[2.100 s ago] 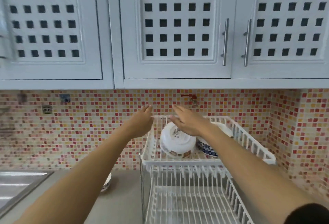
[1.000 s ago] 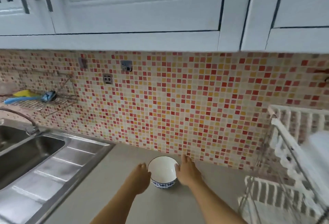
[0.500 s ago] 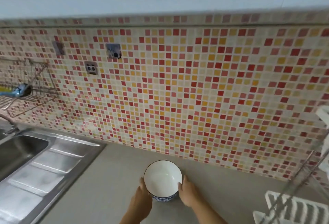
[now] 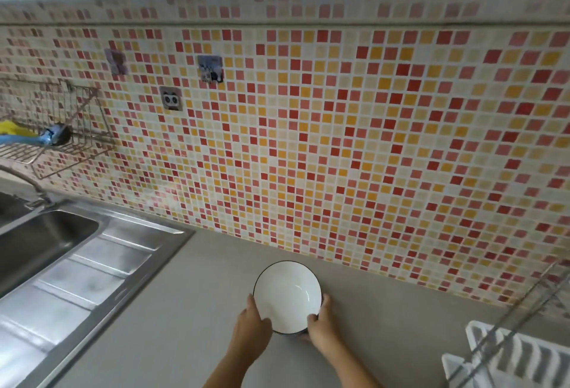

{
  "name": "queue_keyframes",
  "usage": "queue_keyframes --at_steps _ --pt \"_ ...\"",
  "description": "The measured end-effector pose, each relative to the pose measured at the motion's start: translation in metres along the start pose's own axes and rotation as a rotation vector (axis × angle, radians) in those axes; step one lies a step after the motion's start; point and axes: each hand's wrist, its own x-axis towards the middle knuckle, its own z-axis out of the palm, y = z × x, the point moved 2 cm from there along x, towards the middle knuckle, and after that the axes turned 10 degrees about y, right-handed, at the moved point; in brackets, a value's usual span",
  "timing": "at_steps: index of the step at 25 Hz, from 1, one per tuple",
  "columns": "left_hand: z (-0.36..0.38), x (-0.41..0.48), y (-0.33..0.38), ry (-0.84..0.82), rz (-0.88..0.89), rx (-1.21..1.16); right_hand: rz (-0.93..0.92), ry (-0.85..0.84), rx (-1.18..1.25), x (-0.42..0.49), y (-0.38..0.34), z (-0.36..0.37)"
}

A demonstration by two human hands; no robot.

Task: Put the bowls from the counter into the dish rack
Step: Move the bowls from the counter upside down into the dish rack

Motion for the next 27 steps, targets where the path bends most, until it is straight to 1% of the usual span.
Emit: queue_keyframes --at_steps 3,6,8,10,12,14,17,22,24,27 --pt "-0.016 -0.018 0.004 0.05 -0.043 -0.126 -0.107 0.018 0.004 -0.03 -0.012 -0.015" --pt "-0.041 -0.038 0.01 0.077 -0.01 -0.311 -0.278 0.031 -0.014 -0.06 -0.029 -0.029" --pt "-0.061 -0.061 0.011 0.084 0.004 -0.396 -0.38 0.029 0.018 -0.089 -0.039 -0.039" --pt "-0.086 -0.097 0.017 0.1 -0.002 -0.556 -0.46 0.006 0.091 -0.127 -0.045 -0.052" --pt "-0.106 -0.133 0.021 0.099 -0.022 -0.75 -0.487 -0.05 0.194 -0.168 -0.047 -0.064" --pt "-0.121 -0.165 0.021 0.078 -0.087 -0.892 -0.49 -0.083 0.275 -0.209 -0.05 -0.076" --pt "-0.143 -0.218 0.023 0.109 -0.095 -1.067 -0.518 -0.077 0.335 -0.268 -0.065 -0.097" --pt "-0.181 -0.285 0.052 0.121 0.044 -1.254 -0.667 -0.079 0.363 -0.354 -0.104 -0.15" --pt "-0.196 -0.311 0.077 0.102 0.167 -1.285 -0.751 -0.068 0.392 -0.386 -0.123 -0.184" --pt "-0.212 -0.353 0.119 0.043 0.386 -1.241 -0.918 -0.047 0.356 -0.424 -0.15 -0.238"
